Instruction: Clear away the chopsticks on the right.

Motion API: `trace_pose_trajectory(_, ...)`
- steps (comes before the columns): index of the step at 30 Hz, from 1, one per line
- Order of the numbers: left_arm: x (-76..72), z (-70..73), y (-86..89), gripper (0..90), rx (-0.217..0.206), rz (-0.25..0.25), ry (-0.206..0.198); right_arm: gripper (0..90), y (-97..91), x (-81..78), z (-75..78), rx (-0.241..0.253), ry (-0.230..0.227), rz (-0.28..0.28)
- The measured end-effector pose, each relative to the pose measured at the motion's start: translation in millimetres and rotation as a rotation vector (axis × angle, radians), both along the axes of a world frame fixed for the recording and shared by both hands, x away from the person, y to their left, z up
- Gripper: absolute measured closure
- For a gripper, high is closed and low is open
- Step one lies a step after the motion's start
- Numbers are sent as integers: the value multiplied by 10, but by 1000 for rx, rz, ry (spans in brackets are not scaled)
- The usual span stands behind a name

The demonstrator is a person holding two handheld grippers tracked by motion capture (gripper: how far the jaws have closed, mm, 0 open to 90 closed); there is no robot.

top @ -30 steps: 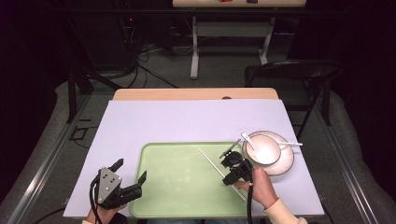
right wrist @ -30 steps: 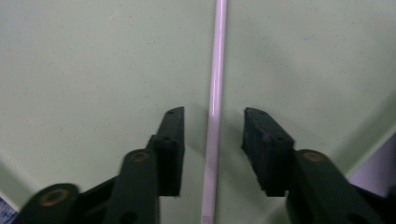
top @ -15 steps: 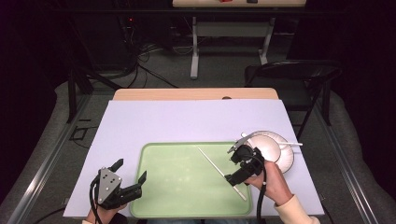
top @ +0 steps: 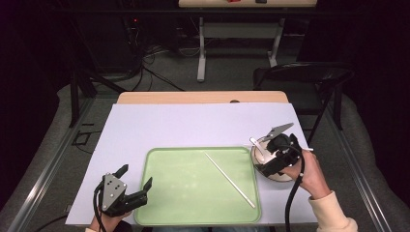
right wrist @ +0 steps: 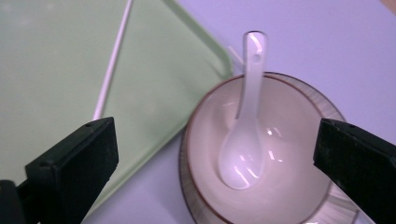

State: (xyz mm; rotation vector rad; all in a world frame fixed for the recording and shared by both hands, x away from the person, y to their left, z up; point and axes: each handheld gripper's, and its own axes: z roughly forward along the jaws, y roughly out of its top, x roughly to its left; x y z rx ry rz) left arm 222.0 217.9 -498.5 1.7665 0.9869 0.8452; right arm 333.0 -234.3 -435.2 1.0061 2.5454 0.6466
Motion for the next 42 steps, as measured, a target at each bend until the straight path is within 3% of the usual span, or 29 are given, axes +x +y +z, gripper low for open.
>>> trace_pose_trajectory(11,4,-2,-7,155,2,1,1,0,-460,264,156,11,-51,-62)
trace_pose_trajectory(12,3,-1,-7,155,8,-6,2,0,-517,334,146,-38,-51,-69)
trace_pose_trajectory(14,3,-1,-8,155,10,-6,2,0,-541,365,140,-39,-51,-69)
trace_pose_trajectory(23,2,-2,-7,155,7,-4,3,0,-728,671,21,-110,-21,-68)
trace_pose_trajectory(28,3,-2,-8,155,11,-7,4,0,-829,814,-38,-100,-11,-73)
trace_pose_trajectory(32,3,-2,-8,155,11,-6,4,0,-880,916,-118,-122,7,-83)
trace_pose_trajectory(36,4,-3,-7,155,6,0,4,4,-906,999,-185,-186,20,-80)
trace_pose_trajectory(41,4,-3,-7,155,7,-1,5,83,-944,1051,-240,-199,32,-78)
trace_pose_trajectory(42,3,-2,-6,155,5,0,4,149,-982,1072,-274,-188,48,-83)
